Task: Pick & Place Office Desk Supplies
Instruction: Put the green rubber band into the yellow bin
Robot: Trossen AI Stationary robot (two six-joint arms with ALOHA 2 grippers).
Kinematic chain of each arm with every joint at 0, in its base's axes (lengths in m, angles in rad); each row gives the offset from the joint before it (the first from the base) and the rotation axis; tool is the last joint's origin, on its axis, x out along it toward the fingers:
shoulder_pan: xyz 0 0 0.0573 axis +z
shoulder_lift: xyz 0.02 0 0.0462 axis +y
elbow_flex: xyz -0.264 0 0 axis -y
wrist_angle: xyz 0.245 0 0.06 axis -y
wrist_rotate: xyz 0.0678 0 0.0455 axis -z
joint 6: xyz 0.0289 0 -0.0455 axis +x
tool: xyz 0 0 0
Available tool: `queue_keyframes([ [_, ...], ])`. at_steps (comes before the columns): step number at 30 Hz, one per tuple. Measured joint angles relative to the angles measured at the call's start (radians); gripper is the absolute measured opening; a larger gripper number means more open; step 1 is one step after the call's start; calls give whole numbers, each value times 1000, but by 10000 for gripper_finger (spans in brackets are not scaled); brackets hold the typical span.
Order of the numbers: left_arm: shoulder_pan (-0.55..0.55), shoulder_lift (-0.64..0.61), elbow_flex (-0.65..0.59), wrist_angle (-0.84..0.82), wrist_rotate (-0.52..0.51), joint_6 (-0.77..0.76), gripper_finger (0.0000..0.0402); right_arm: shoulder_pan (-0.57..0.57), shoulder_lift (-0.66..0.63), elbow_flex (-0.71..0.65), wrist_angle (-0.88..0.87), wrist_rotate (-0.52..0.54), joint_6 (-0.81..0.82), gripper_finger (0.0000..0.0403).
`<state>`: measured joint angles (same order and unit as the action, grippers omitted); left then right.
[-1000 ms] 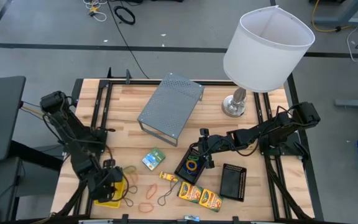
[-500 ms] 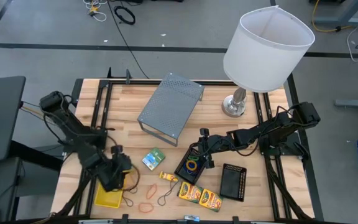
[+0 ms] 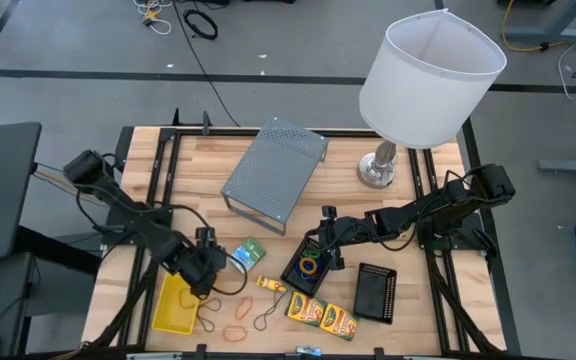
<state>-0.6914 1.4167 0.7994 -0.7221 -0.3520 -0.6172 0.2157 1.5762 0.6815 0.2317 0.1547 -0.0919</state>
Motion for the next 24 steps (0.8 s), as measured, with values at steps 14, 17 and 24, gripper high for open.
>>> queue_keyframes([
  [14, 12, 112, 0, -10, 28, 45, 213, 0, 0, 0, -7, 0, -3, 188],
  [17, 28, 113, 0, -8, 51, 58, 213, 0, 0, 0, -7, 0, -3, 188],
  [24, 73, 122, 0, -6, 100, 111, 213, 0, 0, 0, -7, 0, -3, 188],
])
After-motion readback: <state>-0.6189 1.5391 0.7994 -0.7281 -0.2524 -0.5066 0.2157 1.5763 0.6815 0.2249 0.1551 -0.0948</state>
